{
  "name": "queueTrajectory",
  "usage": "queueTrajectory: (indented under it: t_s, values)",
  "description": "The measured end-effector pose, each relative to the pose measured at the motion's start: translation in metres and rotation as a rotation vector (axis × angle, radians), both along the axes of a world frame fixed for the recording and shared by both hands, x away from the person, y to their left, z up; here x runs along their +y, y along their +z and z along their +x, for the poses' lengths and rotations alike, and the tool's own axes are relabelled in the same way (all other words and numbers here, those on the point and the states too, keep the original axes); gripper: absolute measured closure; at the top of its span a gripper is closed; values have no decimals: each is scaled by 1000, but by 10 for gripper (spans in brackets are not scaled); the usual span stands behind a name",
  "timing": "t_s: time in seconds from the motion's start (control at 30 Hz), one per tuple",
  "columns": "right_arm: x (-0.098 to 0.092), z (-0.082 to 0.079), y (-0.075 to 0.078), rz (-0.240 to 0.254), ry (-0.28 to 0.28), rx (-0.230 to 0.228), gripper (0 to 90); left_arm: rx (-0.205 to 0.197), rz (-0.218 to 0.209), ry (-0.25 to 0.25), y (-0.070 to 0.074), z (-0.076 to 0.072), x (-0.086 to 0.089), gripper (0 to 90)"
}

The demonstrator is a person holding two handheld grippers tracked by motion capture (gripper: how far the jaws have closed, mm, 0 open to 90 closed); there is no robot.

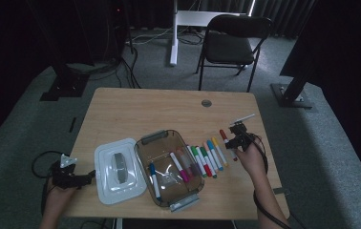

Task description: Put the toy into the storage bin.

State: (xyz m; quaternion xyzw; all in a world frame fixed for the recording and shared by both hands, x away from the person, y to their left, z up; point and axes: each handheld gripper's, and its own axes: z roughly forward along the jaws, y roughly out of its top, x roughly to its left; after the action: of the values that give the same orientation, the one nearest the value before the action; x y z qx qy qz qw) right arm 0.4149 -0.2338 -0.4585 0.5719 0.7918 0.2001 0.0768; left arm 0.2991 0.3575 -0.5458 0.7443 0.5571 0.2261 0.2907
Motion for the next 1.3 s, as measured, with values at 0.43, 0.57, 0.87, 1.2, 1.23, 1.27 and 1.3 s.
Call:
queueTrajectory:
  t_s: [0.43,0.57,0.87,1.2,1.23,1.27,1.3]
  values:
    - [48,-37,82,83,126,-169,765,0,2,-1,0,0,0,12]
    - [73,-47,102,102,204,-206,766,0,0,0,0,0,0,12]
    - [131,-62,118,145,352,-202,766,0,1,-1,0,0,0,12]
    - [182,-68,95,138,437,-119,765,1,-1,0,0,0,0,12]
    - [186,-69,91,138,443,-111,765,1,-1,0,0,0,0,12]
    - [186,-69,91,138,443,-111,765,1,-1,0,0,0,0,12]
    - [194,-71,85,141,461,-87,765,1,-1,1,0,0,0,12]
